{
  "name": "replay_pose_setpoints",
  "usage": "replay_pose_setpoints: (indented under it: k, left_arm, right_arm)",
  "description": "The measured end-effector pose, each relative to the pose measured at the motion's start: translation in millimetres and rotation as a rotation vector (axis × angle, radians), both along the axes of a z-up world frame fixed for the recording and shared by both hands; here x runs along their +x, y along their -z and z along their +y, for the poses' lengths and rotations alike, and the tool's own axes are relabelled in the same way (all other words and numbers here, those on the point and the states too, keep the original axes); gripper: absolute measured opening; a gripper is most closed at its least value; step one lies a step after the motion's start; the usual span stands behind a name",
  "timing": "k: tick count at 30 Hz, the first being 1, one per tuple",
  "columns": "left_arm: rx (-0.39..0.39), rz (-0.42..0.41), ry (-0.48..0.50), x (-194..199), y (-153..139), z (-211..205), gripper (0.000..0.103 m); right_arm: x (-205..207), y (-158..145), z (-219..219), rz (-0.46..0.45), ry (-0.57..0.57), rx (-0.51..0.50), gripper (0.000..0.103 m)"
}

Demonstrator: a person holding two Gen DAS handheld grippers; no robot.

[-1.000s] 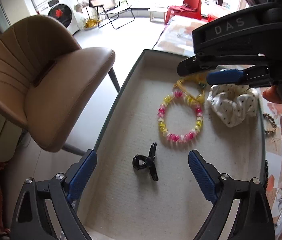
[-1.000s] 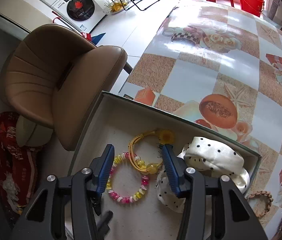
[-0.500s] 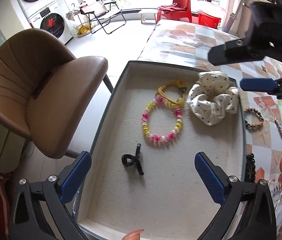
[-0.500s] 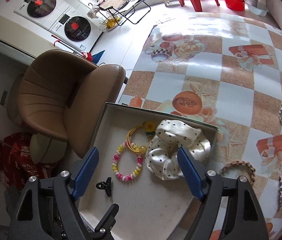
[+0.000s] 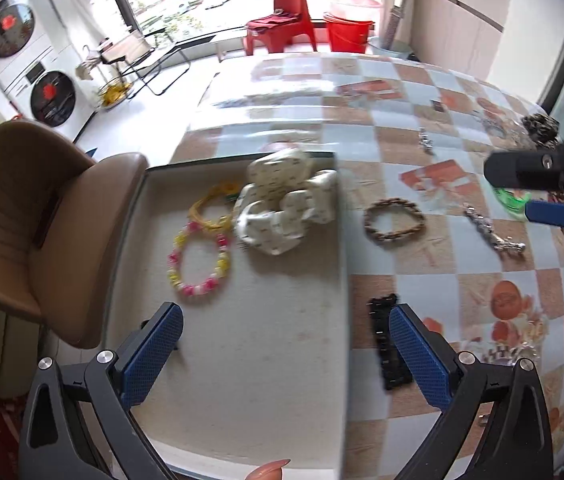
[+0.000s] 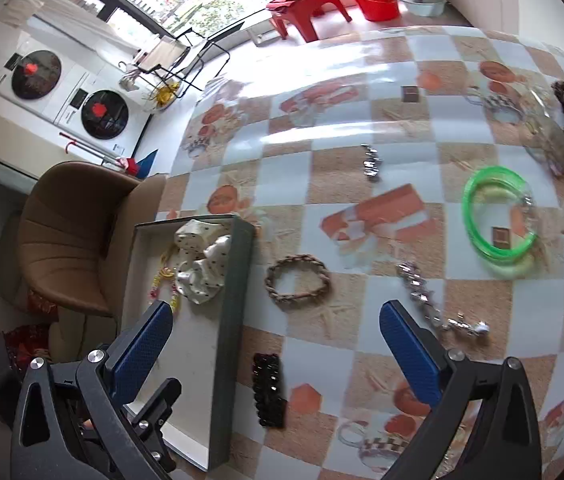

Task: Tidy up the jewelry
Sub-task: 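Withdraw both open grippers from the tray back over the table, then close the left gripper on the braided brown bracelet while the right closes on the green bangle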

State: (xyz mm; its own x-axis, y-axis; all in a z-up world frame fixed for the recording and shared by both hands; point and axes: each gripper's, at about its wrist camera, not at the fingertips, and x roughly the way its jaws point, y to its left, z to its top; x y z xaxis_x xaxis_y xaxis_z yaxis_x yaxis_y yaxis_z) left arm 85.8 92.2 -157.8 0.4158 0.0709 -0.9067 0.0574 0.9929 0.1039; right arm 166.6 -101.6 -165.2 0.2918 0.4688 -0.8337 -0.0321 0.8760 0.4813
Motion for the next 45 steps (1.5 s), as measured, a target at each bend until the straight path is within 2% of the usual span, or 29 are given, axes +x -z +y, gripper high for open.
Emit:
replay_pose_setpoints:
  k: [10, 18, 27, 29, 45]
  left_arm:
    - [-0.039, 0.033, 0.081, 8.7, 5.7, -58.9, 0.103]
    - [-0.059, 0.068, 0.106, 21.9, 18.4, -86.3, 0.103]
    - [-0.099, 0.067, 0.073, 52.1, 27.6, -101.8, 0.103]
    - [-0.089, 0.068, 0.061, 59.3, 32.3, -104.5, 0.097]
    - [-0.038, 0.095, 0.008, 98.1, 75.5, -116.9, 0.096]
  right_arm:
    - [-36.4, 26.1, -92.4, 0.109, 0.103, -0.094, 0.103]
    - [-37.6, 34.0, -136.7, 0.124, 0.164, -0.119, 0.103]
    - [-14.0, 40.7, -155.6, 0.129, 0.178, -0.144, 0.103]
    - [-7.4, 42.7, -156.7, 0.128, 0.169, -0.153, 0.103]
    - [52.9, 66.3, -143.6, 0.108, 0.110, -0.264, 0.103]
